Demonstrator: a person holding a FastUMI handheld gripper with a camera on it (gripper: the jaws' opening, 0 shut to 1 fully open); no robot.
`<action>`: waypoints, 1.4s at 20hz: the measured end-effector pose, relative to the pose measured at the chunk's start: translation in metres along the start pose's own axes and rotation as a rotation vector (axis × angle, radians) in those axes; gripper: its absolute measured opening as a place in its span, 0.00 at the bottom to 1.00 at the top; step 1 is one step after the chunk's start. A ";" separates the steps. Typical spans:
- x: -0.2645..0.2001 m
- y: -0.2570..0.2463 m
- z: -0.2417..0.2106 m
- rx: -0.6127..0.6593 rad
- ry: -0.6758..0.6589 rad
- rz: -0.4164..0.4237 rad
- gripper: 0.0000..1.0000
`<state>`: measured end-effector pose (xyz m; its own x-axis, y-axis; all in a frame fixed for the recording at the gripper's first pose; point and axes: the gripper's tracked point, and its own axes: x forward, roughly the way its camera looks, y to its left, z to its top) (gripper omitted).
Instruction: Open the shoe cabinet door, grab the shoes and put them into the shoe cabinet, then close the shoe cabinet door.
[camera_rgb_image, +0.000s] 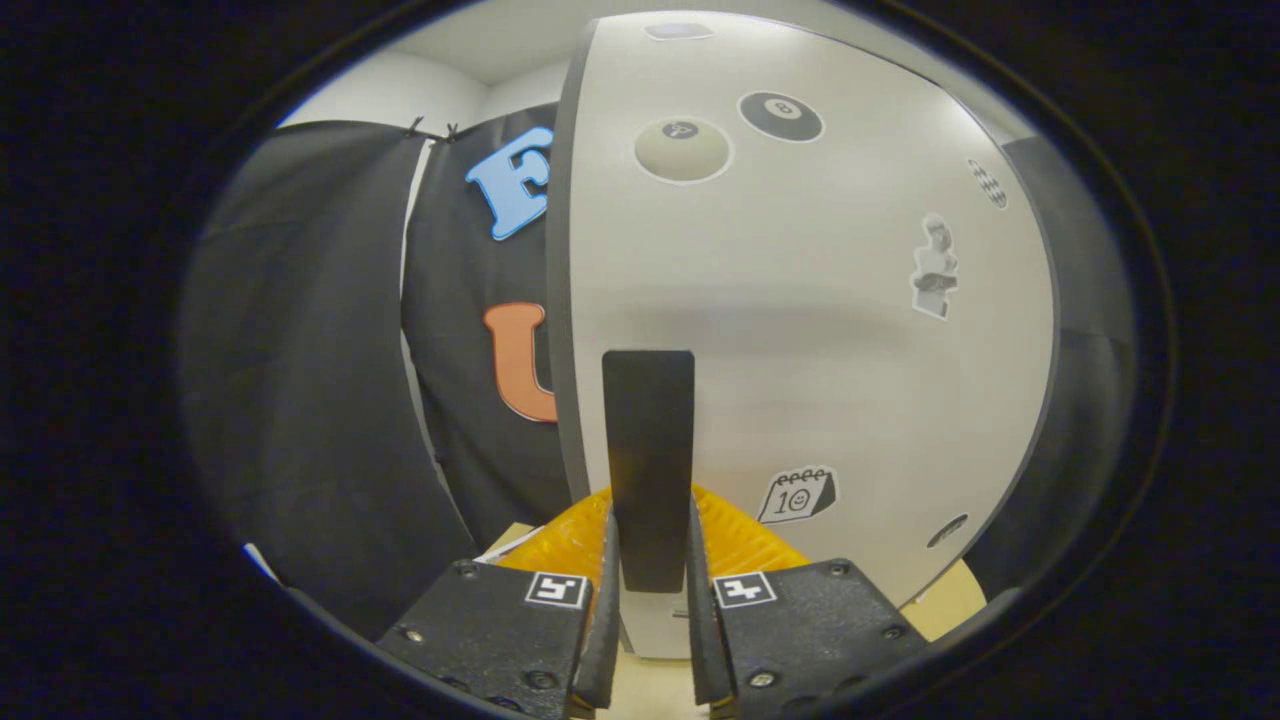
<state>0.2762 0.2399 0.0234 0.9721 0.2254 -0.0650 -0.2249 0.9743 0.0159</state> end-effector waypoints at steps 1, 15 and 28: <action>-0.012 -0.002 0.000 -0.004 -0.001 0.010 0.32; -0.182 -0.065 -0.028 0.009 0.010 0.085 0.28; -0.272 -0.170 -0.042 0.053 -0.002 0.038 0.22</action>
<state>0.0471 0.0126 -0.0036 0.9631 0.2622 -0.0611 -0.2579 0.9636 0.0709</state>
